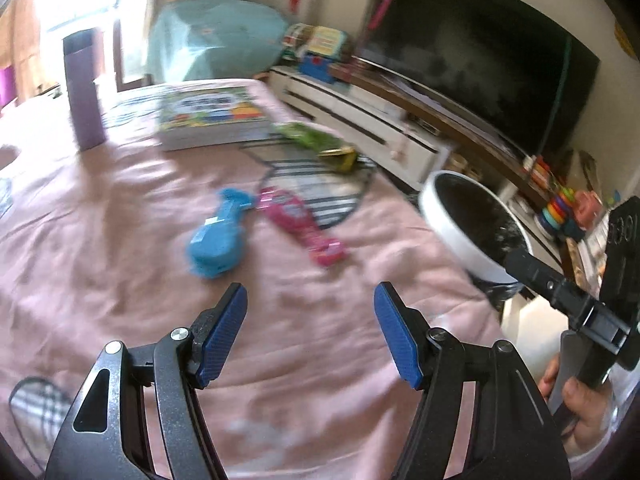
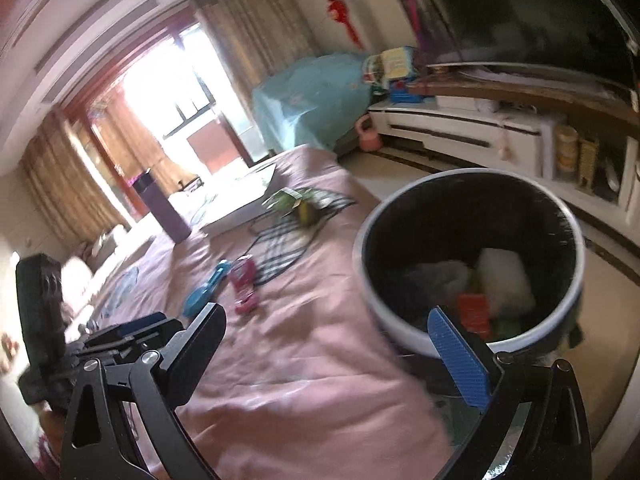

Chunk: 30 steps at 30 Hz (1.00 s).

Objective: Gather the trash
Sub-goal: 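Move both open tools back toward the blue and pink toy brushes, then grasp the blue toy brush with the left tool while the right tool grasps the pink toy brush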

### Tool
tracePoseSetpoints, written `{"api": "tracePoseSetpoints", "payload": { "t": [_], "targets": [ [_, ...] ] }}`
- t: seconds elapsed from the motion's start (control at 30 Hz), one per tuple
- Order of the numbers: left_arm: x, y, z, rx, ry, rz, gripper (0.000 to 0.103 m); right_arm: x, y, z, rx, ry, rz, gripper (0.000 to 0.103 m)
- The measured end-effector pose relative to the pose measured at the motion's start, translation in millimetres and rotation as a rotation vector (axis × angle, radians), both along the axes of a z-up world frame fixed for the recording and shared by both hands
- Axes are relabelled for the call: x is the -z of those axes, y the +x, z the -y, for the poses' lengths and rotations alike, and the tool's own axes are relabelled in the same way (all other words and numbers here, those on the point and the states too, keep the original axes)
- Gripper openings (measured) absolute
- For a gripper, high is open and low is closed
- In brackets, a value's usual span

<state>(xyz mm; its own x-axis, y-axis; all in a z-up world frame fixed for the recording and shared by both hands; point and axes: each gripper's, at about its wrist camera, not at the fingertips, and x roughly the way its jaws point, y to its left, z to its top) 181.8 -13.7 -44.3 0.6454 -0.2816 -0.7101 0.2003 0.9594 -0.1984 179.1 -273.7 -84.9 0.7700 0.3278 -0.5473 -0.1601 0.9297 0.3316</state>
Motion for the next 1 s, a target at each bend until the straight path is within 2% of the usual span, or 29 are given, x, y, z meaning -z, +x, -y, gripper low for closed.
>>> {"api": "tracePoseSetpoints", "payload": {
  "t": [0.2, 0.33, 0.43, 0.53, 0.7, 1.0],
  "targets": [
    [10.0, -3.0, -43.5, -0.069, 0.005, -0.017, 0.067, 3.6, 4.0, -45.0, -0.071, -0.063, 0.016, 0.102],
    [15.9, -0.5, -59.5, -0.085, 0.016, -0.028, 0.067, 8.3, 15.0, -65.9, -0.107, -0.087, -0.022, 0.102],
    [18.7, 3.1, -66.0, -0.089, 0.022, -0.036, 0.067, 13.2, 26.1, -75.8, -0.162, -0.070, -0.060, 0.100],
    [21.3, 10.2, -69.1, -0.088, 0.039, -0.047, 0.067, 14.0, 31.4, -85.3, -0.154, -0.117, -0.045, 0.094],
    [23.8, 25.1, -65.1, -0.054, 0.065, -0.056, 0.067, 20.8, 49.3, -99.3, -0.194, -0.150, -0.083, 0.070],
    [36.9, 64.6, -48.6, 0.004, 0.103, -0.093, 0.067, 37.5, 86.0, -116.8, -0.255, -0.197, -0.153, 0.054]
  ]
}}
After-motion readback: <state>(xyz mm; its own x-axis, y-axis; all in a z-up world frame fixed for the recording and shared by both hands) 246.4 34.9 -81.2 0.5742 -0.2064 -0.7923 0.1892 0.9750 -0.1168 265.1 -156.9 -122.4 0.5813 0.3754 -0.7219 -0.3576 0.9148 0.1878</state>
